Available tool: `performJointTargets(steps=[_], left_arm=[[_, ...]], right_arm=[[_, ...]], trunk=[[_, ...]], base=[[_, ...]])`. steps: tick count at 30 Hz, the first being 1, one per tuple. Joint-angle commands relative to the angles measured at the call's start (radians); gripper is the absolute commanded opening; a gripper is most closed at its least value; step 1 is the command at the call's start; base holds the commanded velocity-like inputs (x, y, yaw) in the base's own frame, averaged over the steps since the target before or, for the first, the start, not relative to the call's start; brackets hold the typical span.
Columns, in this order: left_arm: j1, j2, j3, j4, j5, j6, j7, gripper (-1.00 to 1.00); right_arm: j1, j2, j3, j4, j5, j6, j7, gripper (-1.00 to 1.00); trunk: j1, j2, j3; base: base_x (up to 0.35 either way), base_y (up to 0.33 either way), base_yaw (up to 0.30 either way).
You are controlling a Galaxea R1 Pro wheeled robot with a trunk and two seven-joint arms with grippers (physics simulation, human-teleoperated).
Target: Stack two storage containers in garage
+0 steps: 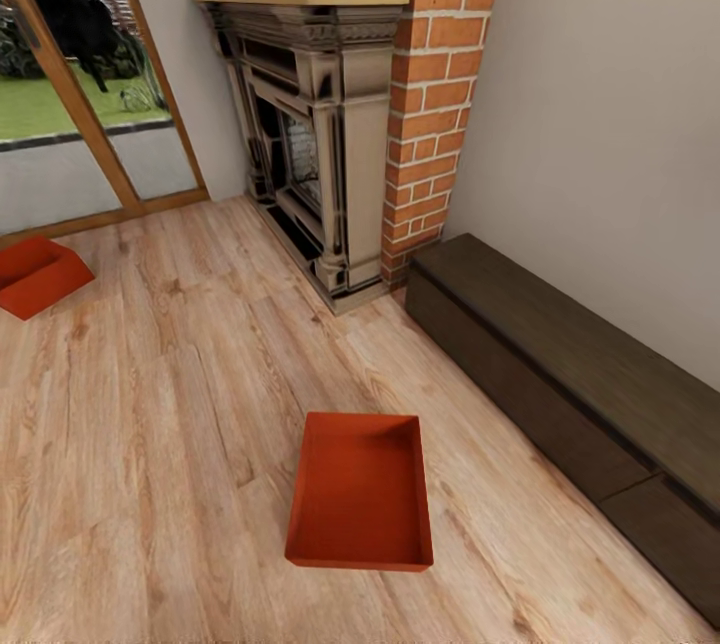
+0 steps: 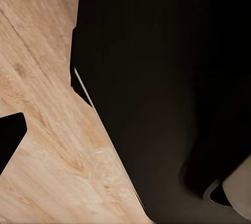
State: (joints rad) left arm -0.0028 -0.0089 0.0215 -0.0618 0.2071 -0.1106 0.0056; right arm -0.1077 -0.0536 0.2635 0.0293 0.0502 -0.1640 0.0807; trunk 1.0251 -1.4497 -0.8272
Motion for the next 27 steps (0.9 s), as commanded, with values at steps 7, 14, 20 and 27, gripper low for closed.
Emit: performJointTargets(steps=[7, 14, 20, 27], left_arm=[[0.0, 0.0, 0.002, 0.0, 0.004, -0.003, 0.001, 1.0], [0.0, 0.0, 0.002, 0.0, 0.004, -0.003, 0.001, 1.0], [0.0, 0.0, 0.002, 0.0, 0.004, -0.003, 0.001, 1.0], [0.0, 0.0, 0.002, 0.0, 0.004, -0.003, 0.001, 1.0]], right_arm=[[-0.001, 0.0, -0.001, 0.003, 0.005, -0.006, 0.002, 1.0], [-0.001, 0.0, -0.001, 0.003, 0.005, -0.006, 0.002, 1.0], [-0.001, 0.0, -0.001, 0.003, 0.006, -0.006, 0.002, 1.0], [-0.001, 0.0, -0.001, 0.003, 0.006, -0.006, 0.002, 1.0]], trunk=[[0.0, 0.0, -0.012], [0.0, 0.0, -0.023], [0.0, 0.0, -0.032], [0.0, 0.0, -0.043]], base=[[0.0, 0.0, 0.0], [0.0, 0.0, 0.0], [0.0, 0.0, 0.0], [0.0, 0.0, 0.0]])
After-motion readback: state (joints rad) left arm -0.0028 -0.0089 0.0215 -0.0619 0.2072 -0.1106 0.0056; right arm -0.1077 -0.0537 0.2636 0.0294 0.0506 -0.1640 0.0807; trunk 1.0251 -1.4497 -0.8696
